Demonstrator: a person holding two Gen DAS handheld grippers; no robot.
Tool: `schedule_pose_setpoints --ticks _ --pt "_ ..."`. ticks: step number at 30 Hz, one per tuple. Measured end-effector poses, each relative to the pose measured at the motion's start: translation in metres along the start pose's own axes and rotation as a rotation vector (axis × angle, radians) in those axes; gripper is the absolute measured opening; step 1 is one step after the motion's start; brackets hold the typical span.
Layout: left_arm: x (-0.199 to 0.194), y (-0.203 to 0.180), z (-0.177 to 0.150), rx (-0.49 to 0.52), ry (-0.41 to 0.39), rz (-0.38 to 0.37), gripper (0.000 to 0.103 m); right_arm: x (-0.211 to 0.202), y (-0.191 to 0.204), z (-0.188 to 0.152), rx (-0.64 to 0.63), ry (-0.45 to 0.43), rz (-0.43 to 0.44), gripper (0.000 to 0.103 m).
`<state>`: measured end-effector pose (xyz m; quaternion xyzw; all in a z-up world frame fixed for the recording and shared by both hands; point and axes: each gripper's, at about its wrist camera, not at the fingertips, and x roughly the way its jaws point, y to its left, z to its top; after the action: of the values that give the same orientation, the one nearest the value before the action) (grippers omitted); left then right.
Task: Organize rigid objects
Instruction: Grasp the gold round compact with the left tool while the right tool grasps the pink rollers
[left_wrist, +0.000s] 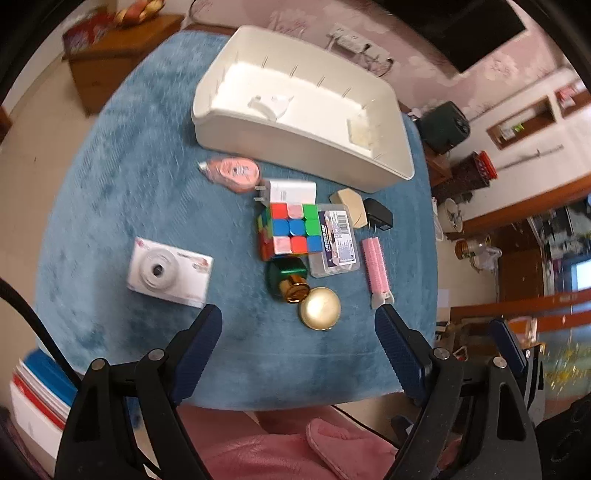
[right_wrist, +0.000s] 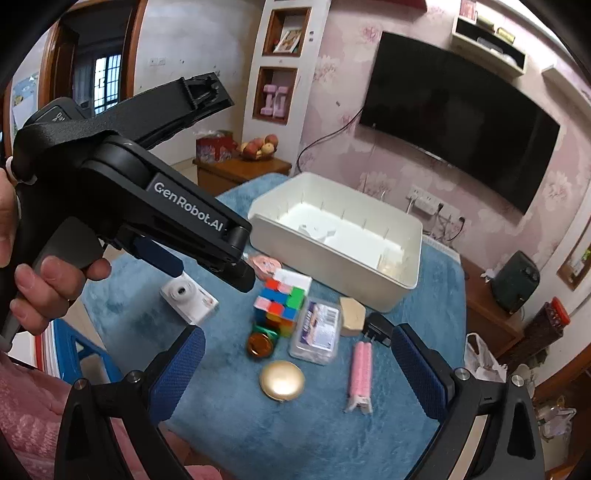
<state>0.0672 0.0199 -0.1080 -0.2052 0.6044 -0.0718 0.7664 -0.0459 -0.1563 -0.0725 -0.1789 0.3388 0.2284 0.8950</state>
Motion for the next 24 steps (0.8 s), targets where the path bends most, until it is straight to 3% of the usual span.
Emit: schedule_pose_setpoints --ticks 12,24 --pt "0.065 -0.031 0.002 -0.155 0.149 0.015 0.087 0.042 -0.065 -0.022 -0.032 0.113 0.146 0.101" --pt "0.128 -0.032 0.000 -0.272 0.295 0.143 0.087 0.100 -0.084 -0.056 -0.061 0.294 0.254 0.098"
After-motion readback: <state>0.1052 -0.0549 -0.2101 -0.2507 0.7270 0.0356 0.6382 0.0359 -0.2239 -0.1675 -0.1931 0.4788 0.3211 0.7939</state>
